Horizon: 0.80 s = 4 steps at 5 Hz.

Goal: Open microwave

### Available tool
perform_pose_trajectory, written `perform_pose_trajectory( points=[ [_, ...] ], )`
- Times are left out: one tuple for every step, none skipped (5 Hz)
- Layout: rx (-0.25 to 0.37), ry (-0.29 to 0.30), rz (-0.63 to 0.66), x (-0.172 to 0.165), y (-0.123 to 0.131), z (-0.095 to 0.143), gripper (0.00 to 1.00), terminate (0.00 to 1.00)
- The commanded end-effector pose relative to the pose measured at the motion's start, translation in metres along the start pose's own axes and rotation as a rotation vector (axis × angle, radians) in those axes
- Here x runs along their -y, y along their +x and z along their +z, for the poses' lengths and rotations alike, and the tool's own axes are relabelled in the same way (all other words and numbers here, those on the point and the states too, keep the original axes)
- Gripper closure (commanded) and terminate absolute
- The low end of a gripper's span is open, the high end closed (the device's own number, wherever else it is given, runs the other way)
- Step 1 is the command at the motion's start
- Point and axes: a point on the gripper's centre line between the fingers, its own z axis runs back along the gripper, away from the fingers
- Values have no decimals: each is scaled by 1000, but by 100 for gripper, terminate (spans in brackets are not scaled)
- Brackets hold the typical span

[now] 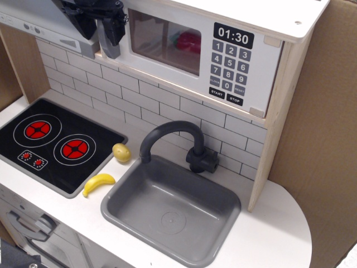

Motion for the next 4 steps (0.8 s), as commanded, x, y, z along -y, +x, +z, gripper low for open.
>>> perform_pose_trajectory(
  points=[
    [85,17,-25,0,15,20,100,0],
    [100,14,-8,-1,14,20,100,0],
    [93,4,2,-2,4,25,100,0],
    [69,-7,-11,0,-15,34,100,0]
  ],
)
